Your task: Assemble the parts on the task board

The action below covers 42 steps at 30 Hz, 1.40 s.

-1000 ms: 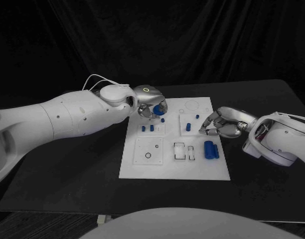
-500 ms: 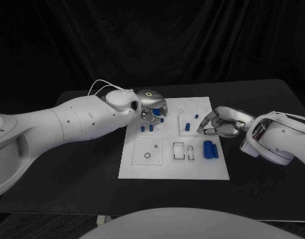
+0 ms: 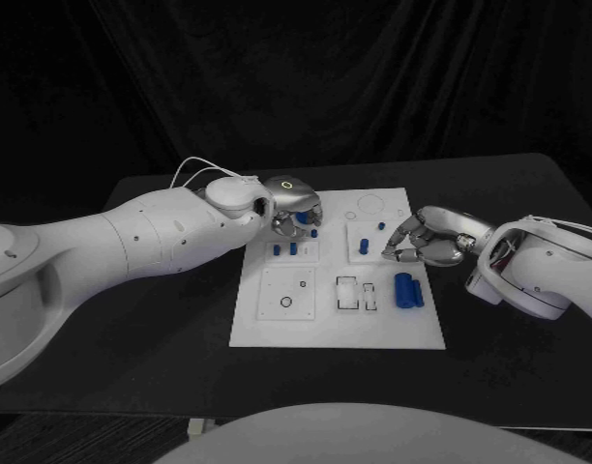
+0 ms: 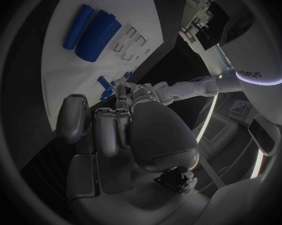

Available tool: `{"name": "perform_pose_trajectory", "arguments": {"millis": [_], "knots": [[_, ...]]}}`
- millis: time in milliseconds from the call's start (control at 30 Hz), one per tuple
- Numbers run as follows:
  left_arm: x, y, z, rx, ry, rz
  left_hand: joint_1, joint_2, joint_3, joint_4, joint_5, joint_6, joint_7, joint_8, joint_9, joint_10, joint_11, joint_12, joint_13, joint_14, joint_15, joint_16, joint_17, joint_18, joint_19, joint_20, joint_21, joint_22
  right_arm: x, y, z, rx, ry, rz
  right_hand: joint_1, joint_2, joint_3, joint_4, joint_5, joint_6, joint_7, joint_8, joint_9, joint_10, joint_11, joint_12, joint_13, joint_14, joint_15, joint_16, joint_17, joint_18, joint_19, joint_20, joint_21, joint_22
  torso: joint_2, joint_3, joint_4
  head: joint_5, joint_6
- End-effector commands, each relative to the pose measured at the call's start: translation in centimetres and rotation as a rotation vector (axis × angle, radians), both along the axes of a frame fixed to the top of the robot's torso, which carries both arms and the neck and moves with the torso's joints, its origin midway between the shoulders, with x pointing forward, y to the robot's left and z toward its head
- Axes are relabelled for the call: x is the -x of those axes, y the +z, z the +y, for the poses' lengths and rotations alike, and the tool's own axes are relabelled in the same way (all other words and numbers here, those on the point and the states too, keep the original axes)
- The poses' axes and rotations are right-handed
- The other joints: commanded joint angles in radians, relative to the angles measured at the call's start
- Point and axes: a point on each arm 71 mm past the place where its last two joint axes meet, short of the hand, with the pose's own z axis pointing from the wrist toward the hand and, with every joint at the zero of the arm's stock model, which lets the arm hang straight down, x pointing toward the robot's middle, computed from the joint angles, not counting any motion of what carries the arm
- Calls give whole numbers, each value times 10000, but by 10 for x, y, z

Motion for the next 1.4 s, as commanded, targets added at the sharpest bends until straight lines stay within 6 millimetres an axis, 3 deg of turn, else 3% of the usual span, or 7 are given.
{"name": "perform_pose_trajectory", "arguments": {"millis": [33,500,1033,1400], "knots": [[0,-1,-1,-42,10,45,-29,2,84,-42,-22,-27,-77,-16,-16,-19,53,-29,-13,317,27,-39,423,-24,-65,-4,-29,1848,0,0,0,29,21,113,72,49,3,40,26,44,13,36,8,215,-253,-79,-1089,397,-87,-51,192,22,-35,-18,-86,1563,-1,2,-6,-11,2],[1,-3,-10,39,-269,33,37,119,303,-220,93,69,-43,31,-53,309,-72,108,-3,324,-33,-9,421,-19,-59,-30,-37,1852,0,-2,0,136,21,277,72,44,5,53,29,33,17,29,4,189,-251,-101,-1127,376,-83,-83,138,34,-63,-18,-152,1545,0,1,-5,-26,2],[1,-10,-16,-88,-282,251,29,142,375,-280,116,39,-82,14,-83,454,-62,150,-9,299,-32,-43,361,-8,-92,-40,-107,1835,0,-2,-1,201,-4,360,90,39,17,60,33,28,16,25,3,158,-249,-127,-1169,355,-80,-112,95,49,-99,-16,-237,1522,-5,3,-6,-53,2],[1,-14,-15,-188,-148,373,8,197,493,-446,156,488,50,229,-14,612,-130,139,-63,228,-67,-153,182,15,-146,-65,-225,1806,0,-3,-1,232,-2,410,95,35,19,63,33,26,18,23,2,143,-248,-140,-1192,346,-79,-124,75,57,-116,-16,-278,1511,-2,3,-4,-95,2]]}}
